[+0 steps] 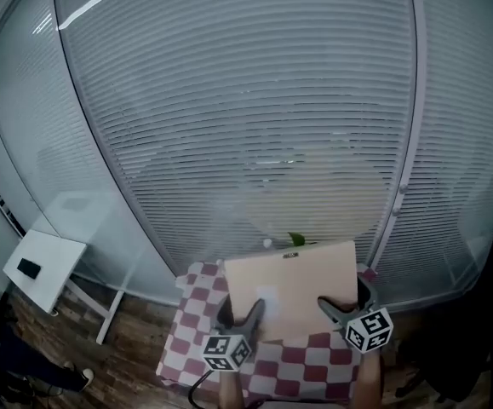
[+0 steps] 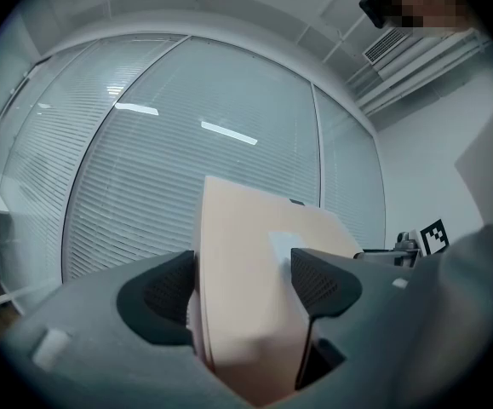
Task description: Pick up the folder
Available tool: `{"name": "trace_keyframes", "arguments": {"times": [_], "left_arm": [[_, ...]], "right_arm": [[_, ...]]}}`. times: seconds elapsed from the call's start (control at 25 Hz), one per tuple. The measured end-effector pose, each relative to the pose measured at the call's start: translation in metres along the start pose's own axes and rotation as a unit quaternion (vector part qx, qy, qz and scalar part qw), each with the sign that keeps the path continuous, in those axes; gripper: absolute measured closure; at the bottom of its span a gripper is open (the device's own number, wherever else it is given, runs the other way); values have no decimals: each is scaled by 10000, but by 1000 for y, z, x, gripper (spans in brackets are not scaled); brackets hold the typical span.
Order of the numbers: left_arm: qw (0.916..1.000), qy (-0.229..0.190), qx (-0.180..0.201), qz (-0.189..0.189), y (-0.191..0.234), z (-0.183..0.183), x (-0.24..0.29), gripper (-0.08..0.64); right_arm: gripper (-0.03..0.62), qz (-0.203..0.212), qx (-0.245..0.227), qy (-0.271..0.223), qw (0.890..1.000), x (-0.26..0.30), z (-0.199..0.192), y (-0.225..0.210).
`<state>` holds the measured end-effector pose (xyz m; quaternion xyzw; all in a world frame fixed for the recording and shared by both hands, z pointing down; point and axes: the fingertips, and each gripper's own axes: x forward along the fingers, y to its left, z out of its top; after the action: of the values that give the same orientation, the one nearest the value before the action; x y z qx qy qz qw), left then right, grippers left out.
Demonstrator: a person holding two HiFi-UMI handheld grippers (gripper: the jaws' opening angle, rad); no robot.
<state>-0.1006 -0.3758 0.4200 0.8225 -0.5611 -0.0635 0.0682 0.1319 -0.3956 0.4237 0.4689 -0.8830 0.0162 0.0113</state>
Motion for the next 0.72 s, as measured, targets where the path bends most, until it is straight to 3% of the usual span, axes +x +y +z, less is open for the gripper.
{"name": "trace_keyframes", "arguments": {"times": [0.72], "left_arm": [[10000, 57, -18, -32, -6, -18, -3, 209]], "right_arm": [[110, -105, -59, 44, 9999, -11, -17, -2]]}}
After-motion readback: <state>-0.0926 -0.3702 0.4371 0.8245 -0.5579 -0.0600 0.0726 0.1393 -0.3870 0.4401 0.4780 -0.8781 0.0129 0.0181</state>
